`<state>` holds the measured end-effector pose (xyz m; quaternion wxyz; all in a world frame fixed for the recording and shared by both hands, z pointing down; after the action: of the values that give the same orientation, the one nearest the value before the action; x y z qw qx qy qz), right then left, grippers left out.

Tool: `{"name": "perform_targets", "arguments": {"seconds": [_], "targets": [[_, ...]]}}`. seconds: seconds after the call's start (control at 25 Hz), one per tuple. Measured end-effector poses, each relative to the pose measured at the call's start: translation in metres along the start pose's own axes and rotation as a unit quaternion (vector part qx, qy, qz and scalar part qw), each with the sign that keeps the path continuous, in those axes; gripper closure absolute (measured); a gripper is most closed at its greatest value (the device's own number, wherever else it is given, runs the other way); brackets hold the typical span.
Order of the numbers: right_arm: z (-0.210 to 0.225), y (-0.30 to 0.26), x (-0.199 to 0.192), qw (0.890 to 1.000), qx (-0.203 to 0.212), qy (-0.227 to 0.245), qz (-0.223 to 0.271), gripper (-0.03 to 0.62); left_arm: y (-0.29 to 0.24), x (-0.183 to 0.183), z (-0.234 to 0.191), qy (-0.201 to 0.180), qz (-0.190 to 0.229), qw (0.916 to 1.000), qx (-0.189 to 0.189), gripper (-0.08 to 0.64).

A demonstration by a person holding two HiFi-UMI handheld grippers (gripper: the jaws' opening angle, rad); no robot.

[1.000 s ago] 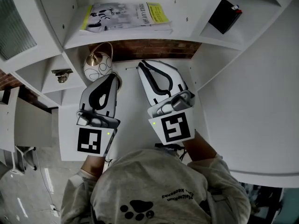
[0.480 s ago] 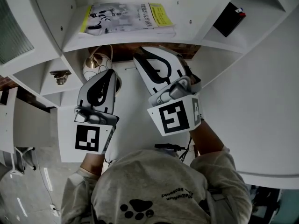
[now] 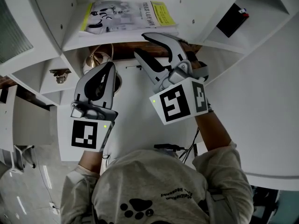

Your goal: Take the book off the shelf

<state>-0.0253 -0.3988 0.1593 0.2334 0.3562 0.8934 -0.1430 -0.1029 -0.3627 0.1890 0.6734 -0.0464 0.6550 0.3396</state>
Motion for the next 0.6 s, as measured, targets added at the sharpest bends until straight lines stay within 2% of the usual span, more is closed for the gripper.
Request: {"name": "perform_targets", "arguments": {"seconds": [0.32,0.48,0.6], "targets": [[0.013,-0.015,-0.010,0.996,0.047,0.053,-0.046,0.383,-0.007,0.000,-0.003,-0.002,0.002,1.0000,0.000,0.551],[0.016,-0.024,-0.021,0.992,0.075,0.074,-0.069,0.344,-0.009,-0.002,-0.004,-0.001,0.002,1.0000,0.004,0.551],[0.014,-0.029,-0.032,0.985,0.113,0.075,-0.104,0.332,-0.009,-0.004,-0.005,0.002,0.000,1.0000,0.006,0.551]]}}
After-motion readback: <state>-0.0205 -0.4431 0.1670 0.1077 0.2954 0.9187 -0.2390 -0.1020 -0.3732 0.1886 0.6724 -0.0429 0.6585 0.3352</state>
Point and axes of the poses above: the fingertips, and each gripper's own axes: y backward along the fingers, z to its right, x out of its top, the point moved 2 cm from there along y, backward along the fingers, and after that the axes turned 11 degrees about z, right-handed, at the moved point
